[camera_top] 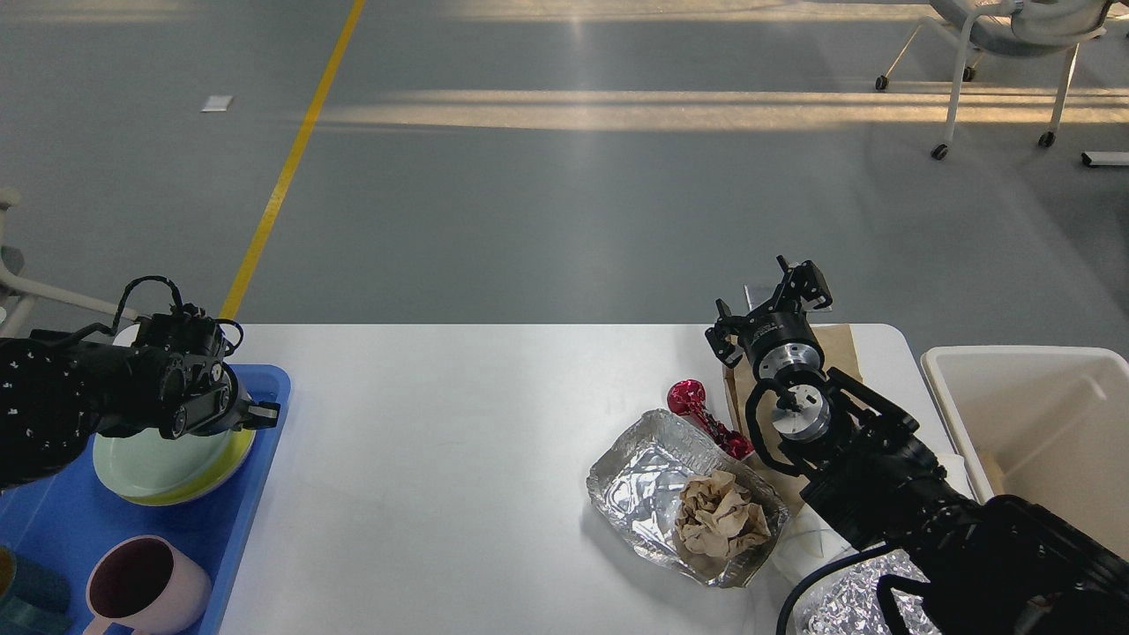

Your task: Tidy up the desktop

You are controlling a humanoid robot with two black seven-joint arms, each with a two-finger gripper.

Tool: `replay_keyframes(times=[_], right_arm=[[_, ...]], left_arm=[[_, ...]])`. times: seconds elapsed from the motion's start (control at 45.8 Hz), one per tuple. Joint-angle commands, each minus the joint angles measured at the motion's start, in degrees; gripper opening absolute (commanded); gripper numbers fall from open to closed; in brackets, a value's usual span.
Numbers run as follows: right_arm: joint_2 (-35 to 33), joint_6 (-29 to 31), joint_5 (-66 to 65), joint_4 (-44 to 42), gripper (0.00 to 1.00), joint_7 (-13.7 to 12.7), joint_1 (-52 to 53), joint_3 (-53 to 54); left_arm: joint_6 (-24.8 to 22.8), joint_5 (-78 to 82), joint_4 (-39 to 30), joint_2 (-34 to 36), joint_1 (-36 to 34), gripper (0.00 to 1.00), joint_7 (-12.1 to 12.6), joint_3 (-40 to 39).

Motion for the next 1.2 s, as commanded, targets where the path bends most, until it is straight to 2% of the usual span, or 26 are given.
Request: replay_keyframes(times=[0.0,0.306,0.437,0.503,0.524,0.743,0.962,1.18], right_arm=[[0.1,0.0,-0.1,0.0,1.00,0.0,0.0,0.0],[0.0,0.0,-0.1,0.0,1.00,0.0,0.0,0.0],[0.0,0.0,-0.1,0.0,1.00,0.1,0.0,0.0],[0.0,0.0,-0.1,0.0,1.00,0.0,0.0,0.0],[0.1,0.0,0.0,0.0,1.00,0.0,0.0,0.0],[0.1,0.0,0.0,0.0,1.00,0.0,0.0,0.0],[0.0,0.0,-0.1,0.0,1.00,0.0,0.0,0.0],[0.1,0.0,-0.1,0.0,1.00,0.0,0.0,0.0]], left_arm=[[-0.1,-0.1,0.0,0.0,0.0,0.25,0.0,-0.2],[-0.4,-0.1,0.0,0.2,-0.2,0.50,-0.2,-1.5],[-0.9,-0.3,-0.4,0.7,-1.4,0.64,-0.4,-2.7],[-3.6,-0.8,-0.4,1.2,-2.9,0.68,-0.5,-3.8],[-7.5,-1.0,-0.4,1.8,-4.7,0.70,-0.8,-5.4],[-31.6,-2.6,-0.9,4.7,-13.5,0.70,-1.2,-10.4],[-31.6,-6.3,-5.9,5.0,-26.4,0.69,-1.3,-9.4],[-31.6,-8.7,-15.1,8.4,-41.6,0.69,-1.3,-9.5]])
